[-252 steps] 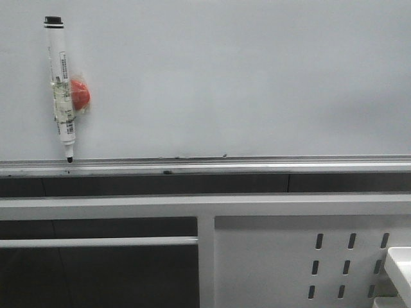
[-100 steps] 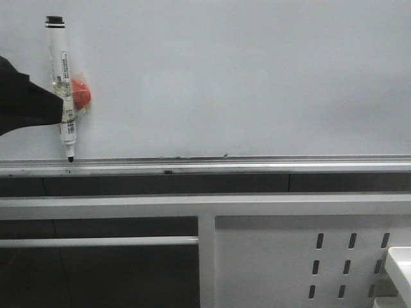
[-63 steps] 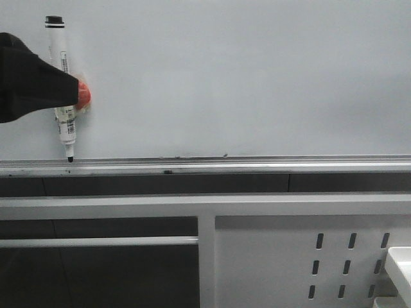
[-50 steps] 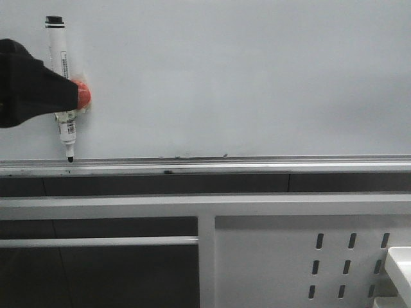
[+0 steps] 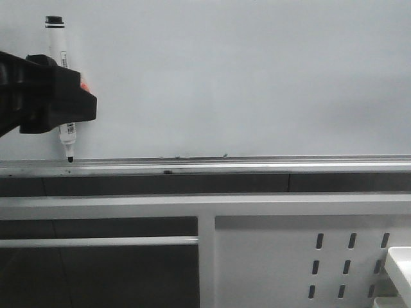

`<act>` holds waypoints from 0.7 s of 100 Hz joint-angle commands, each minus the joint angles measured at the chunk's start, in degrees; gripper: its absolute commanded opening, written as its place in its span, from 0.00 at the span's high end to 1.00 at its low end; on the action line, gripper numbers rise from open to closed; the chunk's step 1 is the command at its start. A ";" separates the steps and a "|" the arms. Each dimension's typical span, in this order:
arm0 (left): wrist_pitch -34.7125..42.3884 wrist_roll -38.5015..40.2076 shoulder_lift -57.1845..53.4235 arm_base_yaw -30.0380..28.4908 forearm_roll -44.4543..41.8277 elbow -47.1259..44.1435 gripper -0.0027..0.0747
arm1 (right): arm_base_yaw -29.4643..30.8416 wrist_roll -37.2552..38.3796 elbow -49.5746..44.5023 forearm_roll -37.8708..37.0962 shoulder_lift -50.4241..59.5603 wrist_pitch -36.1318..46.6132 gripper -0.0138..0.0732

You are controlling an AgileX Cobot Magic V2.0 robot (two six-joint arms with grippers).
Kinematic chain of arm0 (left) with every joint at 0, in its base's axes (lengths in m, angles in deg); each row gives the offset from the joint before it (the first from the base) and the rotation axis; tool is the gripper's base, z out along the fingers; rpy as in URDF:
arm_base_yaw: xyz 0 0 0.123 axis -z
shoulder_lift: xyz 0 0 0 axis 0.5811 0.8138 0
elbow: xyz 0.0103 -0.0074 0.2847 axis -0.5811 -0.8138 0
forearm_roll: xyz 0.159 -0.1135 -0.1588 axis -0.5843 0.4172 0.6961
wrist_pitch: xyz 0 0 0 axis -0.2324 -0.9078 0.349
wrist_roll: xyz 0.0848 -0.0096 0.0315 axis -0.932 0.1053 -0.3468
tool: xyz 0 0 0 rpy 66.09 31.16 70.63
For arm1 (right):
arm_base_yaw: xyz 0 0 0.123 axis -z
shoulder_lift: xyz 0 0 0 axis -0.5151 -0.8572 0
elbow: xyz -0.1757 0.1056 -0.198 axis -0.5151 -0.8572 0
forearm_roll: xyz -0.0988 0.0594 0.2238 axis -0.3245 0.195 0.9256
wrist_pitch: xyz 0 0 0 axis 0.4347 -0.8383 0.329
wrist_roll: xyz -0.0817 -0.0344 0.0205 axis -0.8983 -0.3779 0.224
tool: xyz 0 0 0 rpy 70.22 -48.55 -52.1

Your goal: Write number 1 on whiteboard

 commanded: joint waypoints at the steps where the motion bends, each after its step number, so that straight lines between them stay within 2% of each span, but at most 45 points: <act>1: 3.66 0.62 -0.57 0.47 -0.11 2.10 0.49 | 0.15 -0.47 1.84 -0.07 -0.91 3.54 0.34; 12: 3.66 0.62 -0.57 0.47 -0.11 2.10 0.50 | 0.15 -0.47 1.84 -0.07 -0.91 3.54 0.34; 19: 3.66 0.62 -0.57 0.47 -0.11 2.10 0.55 | 0.15 -0.47 1.84 -0.07 -0.91 3.54 0.34; 52: 1.25 0.02 -0.57 0.47 -1.96 2.10 0.99 | 0.15 -0.47 1.84 1.05 -0.91 3.54 0.35; 62: -2.16 0.02 -1.47 0.47 -5.75 2.10 0.99 | -0.53 -2.40 1.95 3.13 -0.91 3.54 0.39; 70: -4.73 0.02 -3.10 0.47 -8.65 2.10 0.99 | -2.44 -8.66 2.05 8.03 -0.91 4.35 0.43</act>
